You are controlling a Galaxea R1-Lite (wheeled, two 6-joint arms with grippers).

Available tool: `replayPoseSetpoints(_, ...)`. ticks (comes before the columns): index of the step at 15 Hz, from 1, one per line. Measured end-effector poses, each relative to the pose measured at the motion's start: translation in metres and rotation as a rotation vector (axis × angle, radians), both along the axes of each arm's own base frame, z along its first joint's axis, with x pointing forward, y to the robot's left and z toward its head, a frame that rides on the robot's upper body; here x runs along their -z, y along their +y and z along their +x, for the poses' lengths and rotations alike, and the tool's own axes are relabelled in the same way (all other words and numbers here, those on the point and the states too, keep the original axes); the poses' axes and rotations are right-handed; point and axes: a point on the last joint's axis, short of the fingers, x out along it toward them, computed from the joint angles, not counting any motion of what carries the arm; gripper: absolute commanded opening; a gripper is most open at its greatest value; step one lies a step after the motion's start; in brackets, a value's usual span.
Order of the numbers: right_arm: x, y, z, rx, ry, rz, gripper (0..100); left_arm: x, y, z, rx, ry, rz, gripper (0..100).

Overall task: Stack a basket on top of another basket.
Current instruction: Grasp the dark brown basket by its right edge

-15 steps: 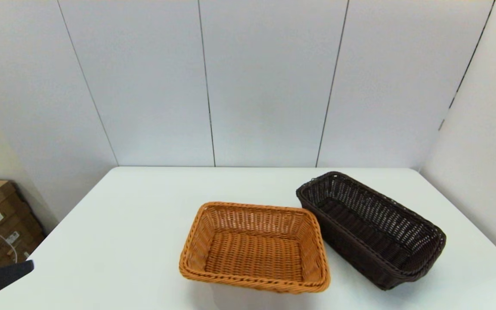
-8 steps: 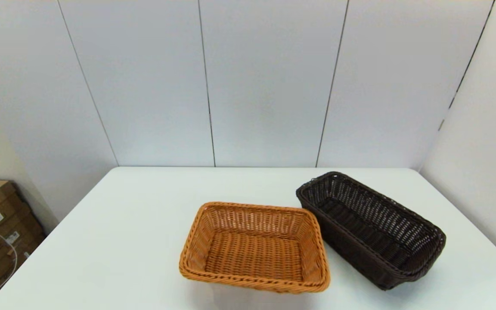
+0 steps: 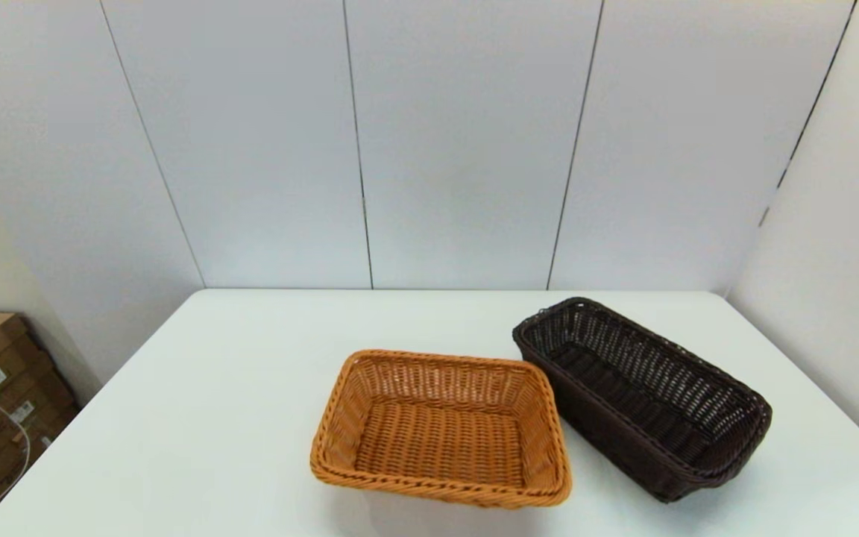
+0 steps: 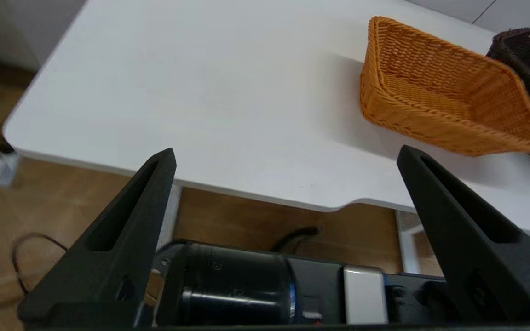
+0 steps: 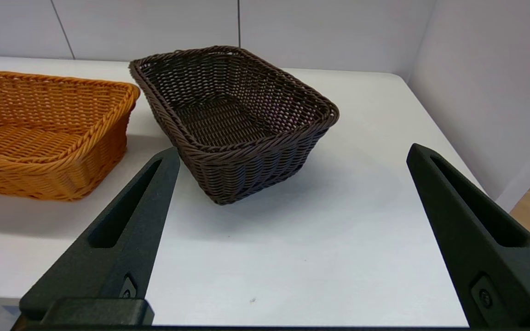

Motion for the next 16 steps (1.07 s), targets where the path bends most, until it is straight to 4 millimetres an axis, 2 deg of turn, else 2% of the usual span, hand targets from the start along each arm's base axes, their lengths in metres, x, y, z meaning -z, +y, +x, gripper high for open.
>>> replayPoseSetpoints(3, 0.000, 0.000, 0.000, 0.000, 0.000, 0.000, 100, 0.024, 0.000, 0.005, 0.016, -0.065, 0.155, 100)
replayPoseSetpoints(9, 0.000, 0.000, 0.000, 0.000, 0.000, 0.001, 100, 0.070, 0.002, 0.055, -0.045, -0.220, 0.408, 100)
replayPoseSetpoints(11, 0.000, 0.000, 0.000, 0.000, 0.000, 0.002, 100, 0.069, 0.002, 0.061, -0.074, -0.326, 0.394, 100)
replayPoseSetpoints(16, 0.000, 0.000, 0.000, 0.004, 0.000, -0.006, 100, 0.074, 0.000, 0.064, 0.014, -0.358, 0.428, 100)
